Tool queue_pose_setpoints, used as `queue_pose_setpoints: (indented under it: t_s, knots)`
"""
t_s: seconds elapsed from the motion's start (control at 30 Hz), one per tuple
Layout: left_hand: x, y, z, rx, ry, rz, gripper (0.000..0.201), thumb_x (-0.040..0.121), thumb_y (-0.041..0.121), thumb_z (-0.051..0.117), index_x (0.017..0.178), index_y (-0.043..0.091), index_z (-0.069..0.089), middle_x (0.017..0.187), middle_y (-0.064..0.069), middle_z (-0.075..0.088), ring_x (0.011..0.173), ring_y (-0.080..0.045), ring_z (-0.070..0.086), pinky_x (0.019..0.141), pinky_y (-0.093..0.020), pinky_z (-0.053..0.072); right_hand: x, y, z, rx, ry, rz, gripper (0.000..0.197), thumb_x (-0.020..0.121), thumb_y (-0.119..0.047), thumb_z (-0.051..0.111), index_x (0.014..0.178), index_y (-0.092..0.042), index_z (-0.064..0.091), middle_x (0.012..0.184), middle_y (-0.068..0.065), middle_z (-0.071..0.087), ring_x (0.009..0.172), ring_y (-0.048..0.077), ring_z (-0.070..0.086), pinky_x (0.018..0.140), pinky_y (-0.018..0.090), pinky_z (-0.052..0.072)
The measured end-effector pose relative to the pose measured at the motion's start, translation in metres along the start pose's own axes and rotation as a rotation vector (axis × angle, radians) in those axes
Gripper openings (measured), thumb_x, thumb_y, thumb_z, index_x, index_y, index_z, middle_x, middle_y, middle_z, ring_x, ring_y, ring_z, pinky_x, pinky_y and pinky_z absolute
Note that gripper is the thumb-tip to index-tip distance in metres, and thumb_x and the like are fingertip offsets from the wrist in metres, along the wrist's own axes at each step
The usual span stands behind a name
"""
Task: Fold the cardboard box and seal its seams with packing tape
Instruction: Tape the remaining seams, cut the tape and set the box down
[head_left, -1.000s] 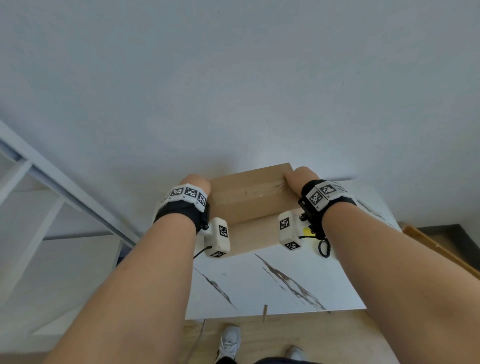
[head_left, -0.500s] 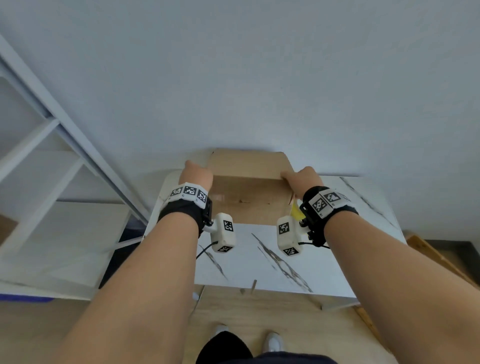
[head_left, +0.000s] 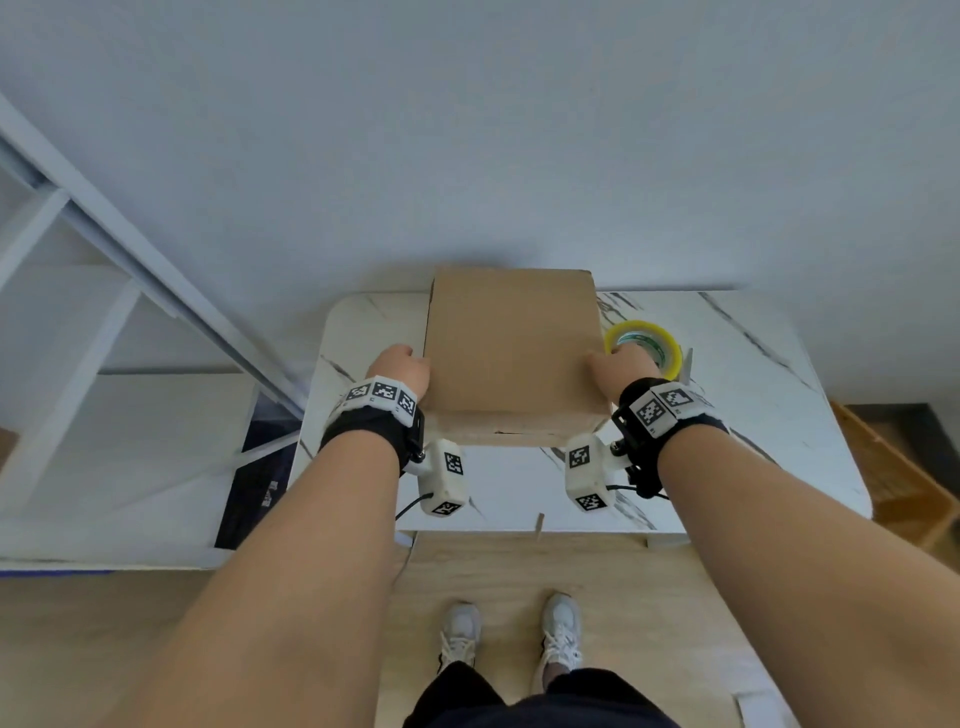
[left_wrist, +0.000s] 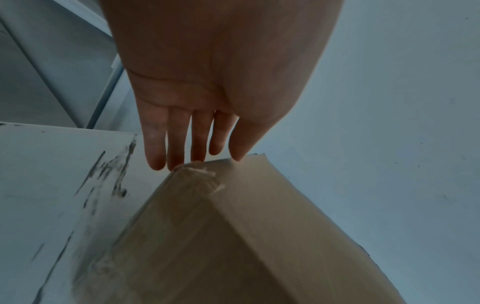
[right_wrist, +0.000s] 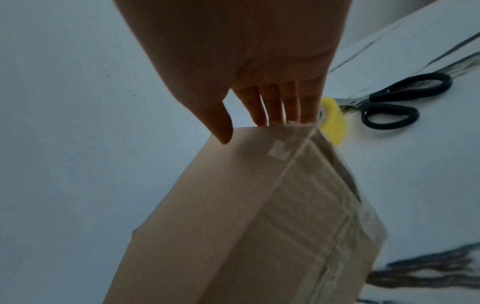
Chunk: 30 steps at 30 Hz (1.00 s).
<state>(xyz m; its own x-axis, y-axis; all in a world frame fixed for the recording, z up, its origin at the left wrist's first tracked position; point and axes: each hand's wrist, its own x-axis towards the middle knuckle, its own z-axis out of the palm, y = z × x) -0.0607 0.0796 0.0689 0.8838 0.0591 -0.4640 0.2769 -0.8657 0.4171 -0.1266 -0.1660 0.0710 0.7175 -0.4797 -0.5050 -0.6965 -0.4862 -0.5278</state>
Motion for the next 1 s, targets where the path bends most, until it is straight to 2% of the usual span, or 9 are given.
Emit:
queue_pose_setpoints:
  t_s: [0.1, 0.2, 0.27, 0.33, 0.47, 0.6, 0.7, 0.83, 1.0]
  knots:
    - [0.008, 0.006, -0.002, 0.028, -0.039, 0.014, 0.038, 0.097, 0.011, 0.040, 0.130, 0.004, 0.056, 0.136, -0.016, 0.054, 0.121, -0.034, 0.053, 0.097, -0.035, 0.042, 0.003, -0.006, 0.003, -0.055, -0.007, -0.008, 0.016, 0.092, -0.018, 0.048, 0.095, -0.006, 0.059, 0.086, 0.011, 0.058, 0.076, 0.026, 0.054, 0.070, 0.034, 0.045]
    - [0.009, 0.006, -0.007, 0.038, -0.047, 0.027, 0.025, 0.091, 0.006, 0.043, 0.089, 0.004, 0.067, 0.102, -0.016, 0.063, 0.089, -0.030, 0.057, 0.075, -0.030, 0.043, 0.003, -0.007, 0.003, -0.072, 0.017, -0.004, 0.013, 0.089, -0.011, 0.051, 0.095, -0.005, 0.061, 0.087, 0.011, 0.059, 0.077, 0.027, 0.055, 0.070, 0.034, 0.046]
    - [0.012, 0.004, -0.011, 0.011, -0.036, 0.022, 0.025, 0.088, 0.007, 0.046, 0.066, 0.011, 0.056, 0.084, -0.010, 0.059, 0.081, -0.027, 0.053, 0.066, -0.026, 0.040, 0.003, -0.008, 0.000, -0.041, 0.044, -0.027, 0.012, 0.087, -0.009, 0.052, 0.096, -0.006, 0.061, 0.084, 0.009, 0.059, 0.079, 0.027, 0.056, 0.069, 0.033, 0.045]
    - [0.014, 0.003, -0.018, -0.049, -0.002, 0.013, 0.018, 0.086, 0.007, 0.051, 0.071, 0.008, 0.061, 0.082, -0.009, 0.062, 0.081, -0.029, 0.058, 0.064, -0.026, 0.041, 0.002, -0.011, -0.004, 0.002, 0.084, -0.066, 0.018, 0.084, -0.008, 0.054, 0.102, -0.011, 0.055, 0.087, 0.007, 0.059, 0.084, 0.026, 0.057, 0.070, 0.032, 0.044]
    - [0.012, 0.000, -0.032, -0.208, 0.135, 0.034, 0.021, 0.078, -0.001, 0.058, 0.089, 0.015, 0.064, 0.094, -0.003, 0.061, 0.088, -0.027, 0.061, 0.079, -0.032, 0.051, -0.001, -0.022, -0.006, 0.120, 0.160, -0.167, 0.031, 0.080, -0.003, 0.056, 0.106, -0.017, 0.045, 0.095, 0.007, 0.060, 0.078, 0.024, 0.057, 0.064, 0.030, 0.042]
    - [0.013, -0.004, -0.033, -0.237, 0.081, -0.042, 0.011, 0.065, 0.005, 0.057, 0.073, 0.009, 0.052, 0.075, -0.010, 0.059, 0.061, -0.026, 0.058, 0.057, -0.027, 0.049, 0.001, -0.035, 0.009, 0.125, 0.116, -0.161, 0.029, 0.082, -0.007, 0.055, 0.108, -0.012, 0.047, 0.100, 0.011, 0.062, 0.079, 0.025, 0.057, 0.059, 0.029, 0.039]
    - [0.015, -0.011, -0.027, -0.240, -0.001, -0.069, 0.025, 0.076, 0.014, 0.060, 0.098, 0.004, 0.059, 0.094, -0.015, 0.065, 0.080, -0.032, 0.062, 0.068, -0.031, 0.048, 0.003, -0.039, 0.025, 0.083, 0.007, -0.091, 0.036, 0.086, -0.009, 0.055, 0.122, -0.006, 0.047, 0.102, 0.011, 0.057, 0.084, 0.025, 0.053, 0.065, 0.029, 0.039]
    - [0.021, -0.020, -0.026, -0.251, 0.052, -0.064, 0.032, 0.083, 0.009, 0.052, 0.115, 0.006, 0.055, 0.110, -0.016, 0.061, 0.099, -0.035, 0.059, 0.080, -0.035, 0.048, 0.008, -0.043, 0.040, 0.107, -0.002, -0.052, 0.041, 0.086, -0.010, 0.053, 0.126, -0.008, 0.045, 0.112, 0.013, 0.060, 0.094, 0.029, 0.056, 0.079, 0.035, 0.045]
    - [0.035, -0.023, -0.032, -0.320, 0.069, -0.064, 0.034, 0.086, 0.010, 0.048, 0.120, 0.012, 0.051, 0.115, -0.014, 0.059, 0.100, -0.033, 0.057, 0.084, -0.035, 0.045, 0.019, -0.061, 0.045, 0.056, 0.036, -0.055, 0.045, 0.081, -0.014, 0.051, 0.125, -0.008, 0.053, 0.118, 0.015, 0.060, 0.104, 0.033, 0.058, 0.084, 0.037, 0.048]
